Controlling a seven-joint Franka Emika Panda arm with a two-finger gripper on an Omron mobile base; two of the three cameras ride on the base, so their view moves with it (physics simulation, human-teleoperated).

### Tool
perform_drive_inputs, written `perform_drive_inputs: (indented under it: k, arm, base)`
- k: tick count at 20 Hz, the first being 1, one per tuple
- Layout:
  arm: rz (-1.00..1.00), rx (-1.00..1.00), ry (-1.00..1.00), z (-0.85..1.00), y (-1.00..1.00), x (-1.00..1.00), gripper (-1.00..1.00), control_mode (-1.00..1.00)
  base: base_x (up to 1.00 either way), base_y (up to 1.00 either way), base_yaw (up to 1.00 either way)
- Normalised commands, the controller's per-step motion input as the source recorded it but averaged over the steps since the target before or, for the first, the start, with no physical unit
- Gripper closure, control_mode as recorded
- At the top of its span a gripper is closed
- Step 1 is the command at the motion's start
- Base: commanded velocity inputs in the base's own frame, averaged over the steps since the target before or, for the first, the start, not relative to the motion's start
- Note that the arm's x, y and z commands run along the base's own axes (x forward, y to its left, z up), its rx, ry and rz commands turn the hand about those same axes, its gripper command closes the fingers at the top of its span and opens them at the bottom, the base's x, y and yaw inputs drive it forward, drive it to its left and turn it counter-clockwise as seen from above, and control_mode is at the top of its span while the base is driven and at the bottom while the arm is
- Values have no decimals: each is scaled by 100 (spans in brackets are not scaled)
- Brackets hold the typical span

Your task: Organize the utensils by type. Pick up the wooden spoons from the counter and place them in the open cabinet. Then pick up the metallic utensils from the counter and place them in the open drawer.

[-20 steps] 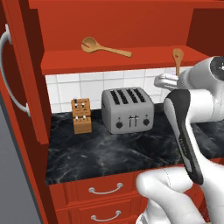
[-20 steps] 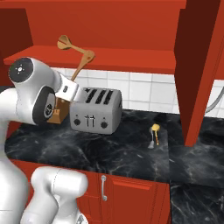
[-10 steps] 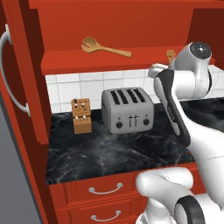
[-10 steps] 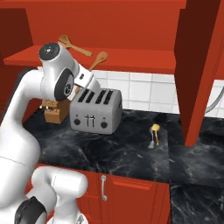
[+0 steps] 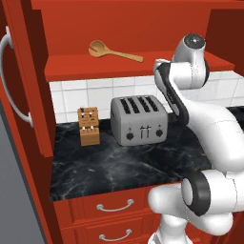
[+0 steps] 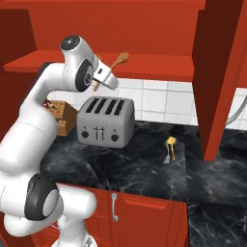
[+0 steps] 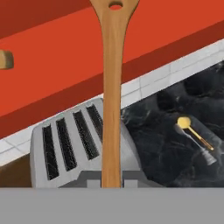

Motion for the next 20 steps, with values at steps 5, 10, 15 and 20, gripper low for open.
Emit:
perform_drive_inputs:
  k: [5,10,15,20]
  arm:
    - [-24,0,0,8,-20,79,100,-100]
    - [-24,0,-4,15,-23,58,100,-100]
    - [-18,0,-10,17,-20,35,100,-100]
    - [-9,0,-15,10,-31,33,100,-100]
  base:
    - [0,0,0]
    - [0,0,0]
    - [0,0,0]
    - [0,0,0]
